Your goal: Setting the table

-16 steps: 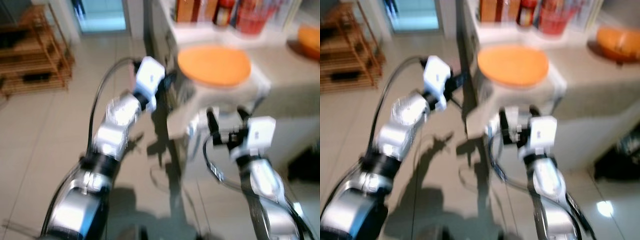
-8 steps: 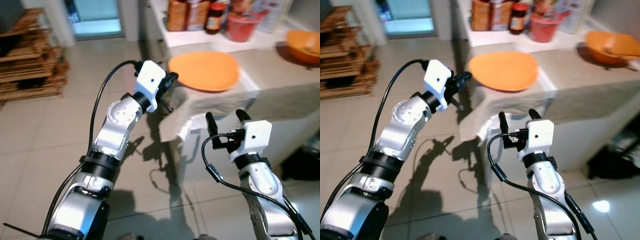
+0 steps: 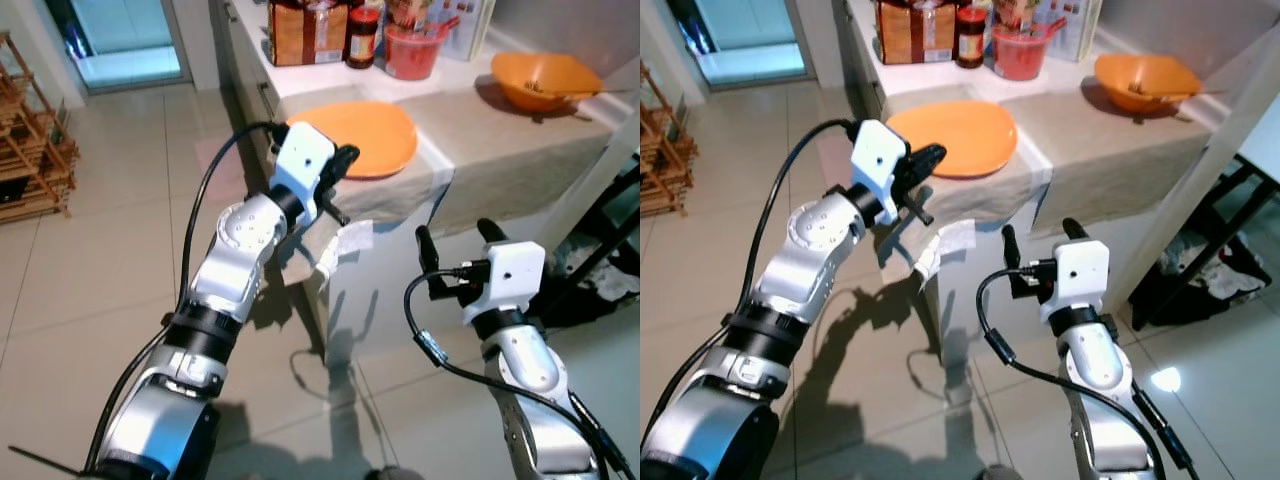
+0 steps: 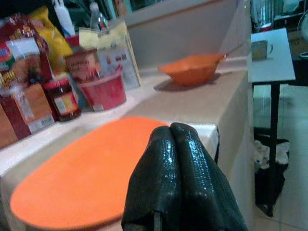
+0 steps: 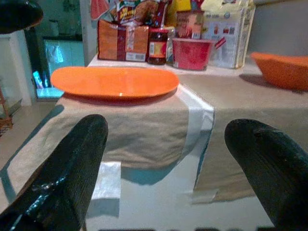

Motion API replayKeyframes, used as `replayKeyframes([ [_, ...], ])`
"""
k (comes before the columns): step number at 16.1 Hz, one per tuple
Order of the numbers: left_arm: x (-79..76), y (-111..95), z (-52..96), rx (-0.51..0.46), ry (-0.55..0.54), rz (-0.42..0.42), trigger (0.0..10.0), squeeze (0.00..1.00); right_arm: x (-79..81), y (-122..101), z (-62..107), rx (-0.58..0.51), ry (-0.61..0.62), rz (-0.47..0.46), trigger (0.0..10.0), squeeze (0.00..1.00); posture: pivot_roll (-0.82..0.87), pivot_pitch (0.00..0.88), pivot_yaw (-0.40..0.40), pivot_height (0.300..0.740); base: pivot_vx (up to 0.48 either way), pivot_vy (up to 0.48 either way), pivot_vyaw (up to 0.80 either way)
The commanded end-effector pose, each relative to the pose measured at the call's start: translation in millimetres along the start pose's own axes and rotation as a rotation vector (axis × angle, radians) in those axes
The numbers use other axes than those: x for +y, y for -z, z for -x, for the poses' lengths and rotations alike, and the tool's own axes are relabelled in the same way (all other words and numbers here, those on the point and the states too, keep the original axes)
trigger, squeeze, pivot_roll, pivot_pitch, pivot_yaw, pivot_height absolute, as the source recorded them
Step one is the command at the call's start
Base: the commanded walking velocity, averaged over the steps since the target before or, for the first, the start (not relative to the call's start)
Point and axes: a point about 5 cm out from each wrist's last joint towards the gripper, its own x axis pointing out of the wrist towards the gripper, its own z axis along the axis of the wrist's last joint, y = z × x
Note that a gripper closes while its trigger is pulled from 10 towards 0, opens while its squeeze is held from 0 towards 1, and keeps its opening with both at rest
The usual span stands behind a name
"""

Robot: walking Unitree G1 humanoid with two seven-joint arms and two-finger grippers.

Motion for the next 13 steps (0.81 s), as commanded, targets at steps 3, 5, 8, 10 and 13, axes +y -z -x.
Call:
replayKeyframes([
  [3,-4.2,-10.0,-0.8,-0.054,0.033,-0.061,10.0,0.0,0.6,0.8,-0.8,-0.006,-0.008,0.015,10.0,0.0,-0.1,0.0,0.022,0.74,0.48,0.0,0.0],
  [5,-8.0,-13.9,-1.5,-0.076,0.062,-0.069,10.0,0.0,1.0,1.2,-1.6,-0.008,-0.009,0.02,10.0,0.0,-0.1,0.0,0.023,0.74,0.48,0.0,0.0],
  [8,-9.6,-14.2,-2.1,-0.079,0.076,-0.067,10.0,0.0,2.0,0.7,-2.0,-0.018,-0.015,0.025,10.0,0.0,-0.1,0.0,0.025,0.74,0.464,0.0,0.0],
  [10,-8.9,-14.3,-2.1,-0.078,0.073,-0.064,10.0,0.0,1.9,0.8,-2.2,-0.017,-0.015,0.027,10.0,0.0,-0.1,0.0,0.024,0.74,0.469,0.0,0.0],
  [13,-8.5,-16.1,-0.9,-0.1,0.057,-0.044,10.0,0.0,1.7,1.6,-2.4,-0.015,-0.015,0.032,10.0,0.0,-0.1,0.0,0.022,0.74,0.157,0.0,0.0],
])
